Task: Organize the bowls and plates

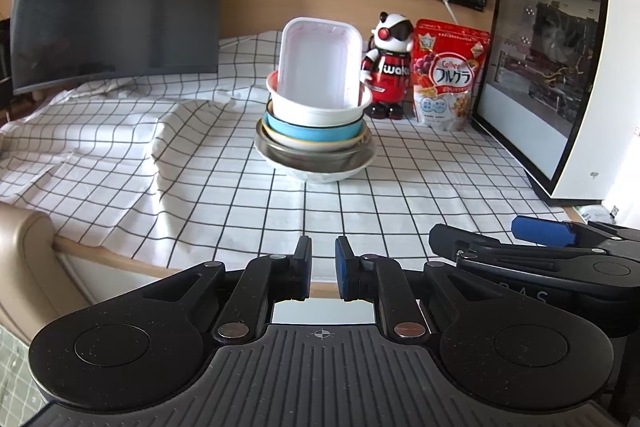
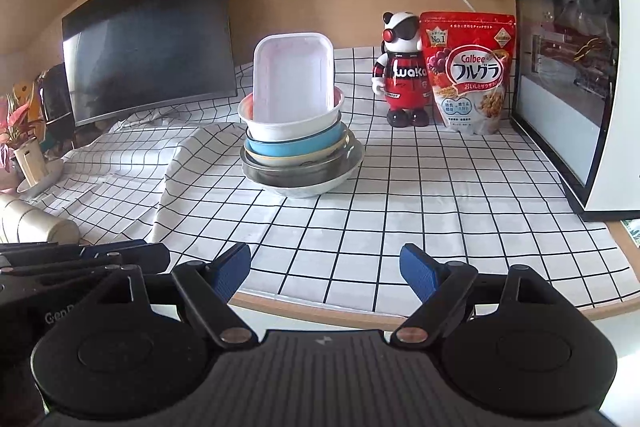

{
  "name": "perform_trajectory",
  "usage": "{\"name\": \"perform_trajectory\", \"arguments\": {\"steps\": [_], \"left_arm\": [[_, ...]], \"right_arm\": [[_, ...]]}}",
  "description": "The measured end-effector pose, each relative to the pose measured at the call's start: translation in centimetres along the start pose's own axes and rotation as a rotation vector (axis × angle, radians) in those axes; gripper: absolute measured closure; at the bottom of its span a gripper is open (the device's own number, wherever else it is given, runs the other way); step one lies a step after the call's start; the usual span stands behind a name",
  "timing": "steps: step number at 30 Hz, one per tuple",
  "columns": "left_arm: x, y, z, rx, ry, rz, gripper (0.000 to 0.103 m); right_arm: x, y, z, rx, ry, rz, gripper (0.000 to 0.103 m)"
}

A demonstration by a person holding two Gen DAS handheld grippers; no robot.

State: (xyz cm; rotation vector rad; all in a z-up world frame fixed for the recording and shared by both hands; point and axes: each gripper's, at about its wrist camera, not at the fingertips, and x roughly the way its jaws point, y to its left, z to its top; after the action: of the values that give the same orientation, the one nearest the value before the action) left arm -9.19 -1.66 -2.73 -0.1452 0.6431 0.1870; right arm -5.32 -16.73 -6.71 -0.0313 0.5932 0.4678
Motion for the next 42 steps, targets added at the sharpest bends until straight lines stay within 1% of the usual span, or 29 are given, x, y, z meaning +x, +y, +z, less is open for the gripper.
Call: {"name": "perform_trajectory", "arguments": {"steps": [18,42], "left_arm": [[-0.21,-0.06,0.09,-0.006,0.006,0.007,0.088],[0.54,-0.31,0.33,-0.002,0.011,-0.011,0.088]], "right_arm": [[0.21,-0.13,-0.02,0.006,0.012,0.02,0.021],[0.56,-0.76,-0.01,0.018,0.015,0.008,0.021]]}}
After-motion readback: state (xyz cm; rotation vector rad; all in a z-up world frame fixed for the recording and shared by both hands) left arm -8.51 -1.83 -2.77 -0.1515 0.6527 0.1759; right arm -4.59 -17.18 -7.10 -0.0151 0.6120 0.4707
